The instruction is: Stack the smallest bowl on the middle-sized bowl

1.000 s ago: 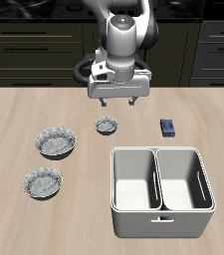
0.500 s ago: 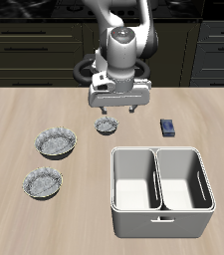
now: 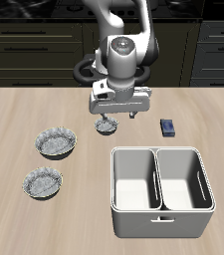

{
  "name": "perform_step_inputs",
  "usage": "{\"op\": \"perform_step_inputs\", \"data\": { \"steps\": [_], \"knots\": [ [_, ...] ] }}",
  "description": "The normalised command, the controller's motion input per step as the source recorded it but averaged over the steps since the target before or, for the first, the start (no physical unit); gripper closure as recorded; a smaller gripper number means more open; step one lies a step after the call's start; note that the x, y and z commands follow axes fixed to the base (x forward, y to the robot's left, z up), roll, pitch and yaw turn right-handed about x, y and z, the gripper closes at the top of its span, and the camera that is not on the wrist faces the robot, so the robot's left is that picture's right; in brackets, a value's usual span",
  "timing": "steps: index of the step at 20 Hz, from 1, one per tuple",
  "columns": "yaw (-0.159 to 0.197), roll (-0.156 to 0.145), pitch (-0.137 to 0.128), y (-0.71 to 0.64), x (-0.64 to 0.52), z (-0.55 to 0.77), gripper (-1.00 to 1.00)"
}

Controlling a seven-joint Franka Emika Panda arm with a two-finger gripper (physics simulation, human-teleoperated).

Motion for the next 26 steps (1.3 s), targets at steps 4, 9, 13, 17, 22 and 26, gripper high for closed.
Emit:
{"op": "perform_step_inputs", "data": {
  "steps": [4, 9, 13, 17, 22, 26],
  "knots": [
    [-0.003, -0.007, 0.027, -0.04, 0.03, -0.13, -1.00],
    [-0.025, 0.028, 0.038, 0.00, -0.01, -0.16, -1.00],
    [-0.059, 0.038, 0.046, 0.02, 0.02, -0.23, 1.00],
    [-0.033, -0.008, 0.044, -0.06, 0.09, -0.14, 1.00],
    [-0.006, -0.001, -0.003, -0.09, 0.03, 0.03, 1.00],
    [-0.012, 0.003, -0.029, -0.11, 0.06, 0.17, 1.00]
  ]
}}
